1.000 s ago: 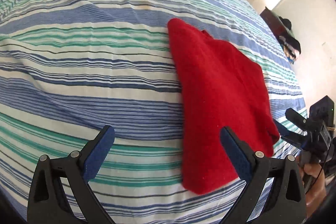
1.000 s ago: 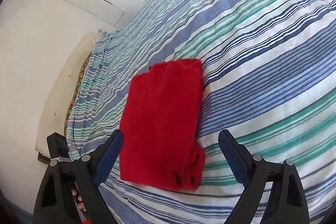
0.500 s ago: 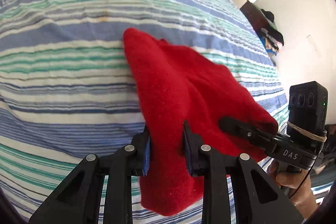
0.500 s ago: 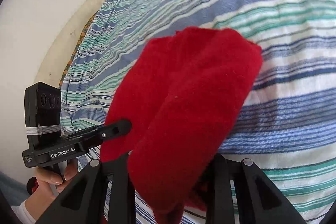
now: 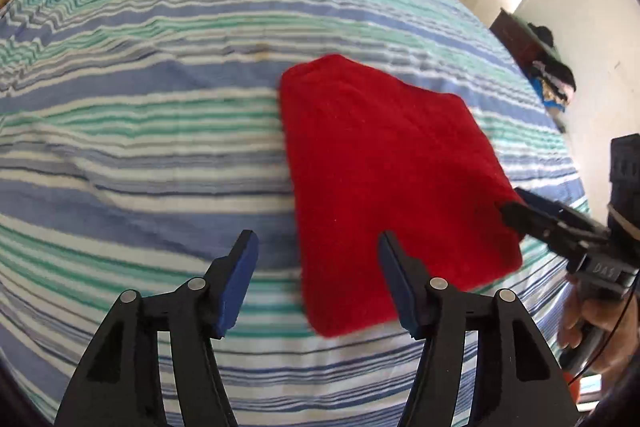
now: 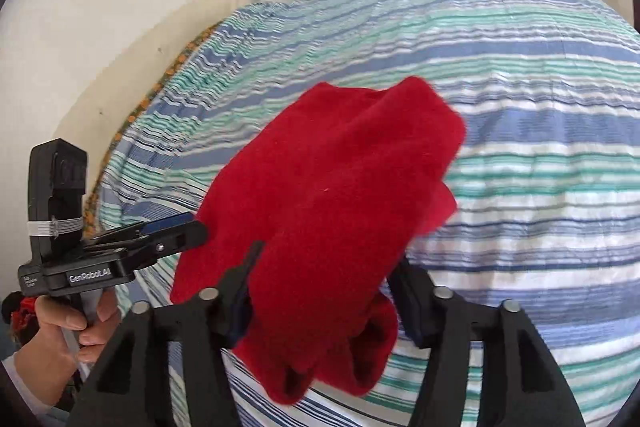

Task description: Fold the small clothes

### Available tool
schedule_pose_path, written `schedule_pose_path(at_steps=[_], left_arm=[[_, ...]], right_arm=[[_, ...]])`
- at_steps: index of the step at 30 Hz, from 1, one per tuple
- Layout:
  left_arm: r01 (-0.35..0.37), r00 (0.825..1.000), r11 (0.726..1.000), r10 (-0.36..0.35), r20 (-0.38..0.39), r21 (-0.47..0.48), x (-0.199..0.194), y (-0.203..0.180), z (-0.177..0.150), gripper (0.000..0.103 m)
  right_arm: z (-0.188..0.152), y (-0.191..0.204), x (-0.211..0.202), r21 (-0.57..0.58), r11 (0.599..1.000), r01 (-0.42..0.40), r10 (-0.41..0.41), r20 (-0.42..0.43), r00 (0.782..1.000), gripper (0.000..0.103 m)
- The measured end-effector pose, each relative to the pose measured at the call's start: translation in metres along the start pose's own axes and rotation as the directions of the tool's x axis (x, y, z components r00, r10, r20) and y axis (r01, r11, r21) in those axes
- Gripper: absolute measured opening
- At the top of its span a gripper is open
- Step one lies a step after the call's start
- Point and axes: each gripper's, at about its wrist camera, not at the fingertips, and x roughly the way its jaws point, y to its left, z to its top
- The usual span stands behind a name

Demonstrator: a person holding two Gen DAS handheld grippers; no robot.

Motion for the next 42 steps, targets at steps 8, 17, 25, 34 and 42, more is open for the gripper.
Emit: schedule_pose_path(at_steps=[8, 17, 25, 34, 42], left_arm=[[-0.201, 0.979, 0.973, 0.194, 0.067, 0.113, -0.057, 0.005, -0.123, 0.081], [-0.399, 0.890, 0.900, 0.333, 0.310, 0.178, -0.154, -0.022, -0.124, 0.102], [-0.346, 0.911, 0.933, 0.310, 0.271, 0.098, -0.187, -0.024, -0.134, 0.102], [-0.306, 0.941, 0.947, 0.286, 0.179, 0.096, -0.192, -0.031, -0.142, 0.102], [-0.310, 0.942, 0.943, 0.286, 0.178, 0.123, -0.198, -0.035, -0.148, 0.102]], right_arm=[[-0.144, -0.018, -0.069, 0.001, 0.965, 0.262, -0.262, -0.009, 0.965, 0.090], [-0.187, 0.084, -0.143, -0.063, 0.952, 0.301, -0.291, 0.134, 0.947, 0.102], [-0.169, 0.128, -0.164, -0.109, 0.919, 0.378, -0.363, 0.130, 0.923, 0.103], [-0.172, 0.162, -0.185, -0.159, 0.926, 0.343, -0.333, 0.086, 0.939, 0.102], [-0.174, 0.177, -0.184, -0.189, 0.926, 0.327, -0.323, 0.056, 0.945, 0.102]])
